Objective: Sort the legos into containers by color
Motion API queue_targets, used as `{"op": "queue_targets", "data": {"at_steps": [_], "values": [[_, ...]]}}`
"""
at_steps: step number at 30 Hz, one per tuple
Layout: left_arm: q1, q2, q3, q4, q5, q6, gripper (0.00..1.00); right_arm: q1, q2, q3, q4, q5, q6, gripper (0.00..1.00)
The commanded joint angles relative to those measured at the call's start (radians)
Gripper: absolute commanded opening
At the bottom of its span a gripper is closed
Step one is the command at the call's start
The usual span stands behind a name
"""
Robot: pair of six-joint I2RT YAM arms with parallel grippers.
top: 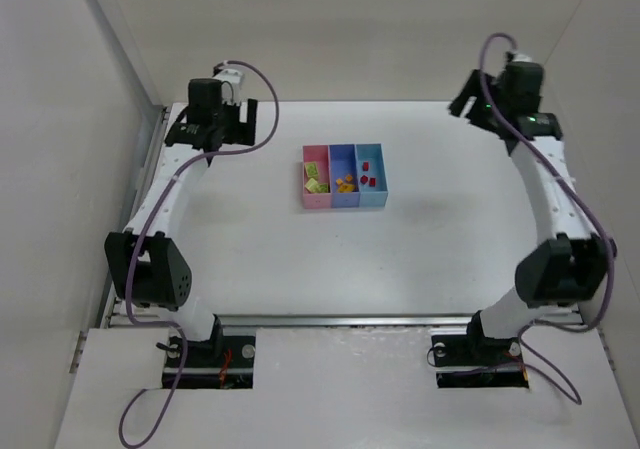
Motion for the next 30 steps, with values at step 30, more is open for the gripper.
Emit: {"op": "queue_targets", "data": {"at_steps": [30], "values": [[0.114, -0.324, -0.250, 0.158, -0.571, -0.189, 1.00, -0.099, -0.962, -0.609, 0.234, 0.907, -0.152, 0.99]]}}
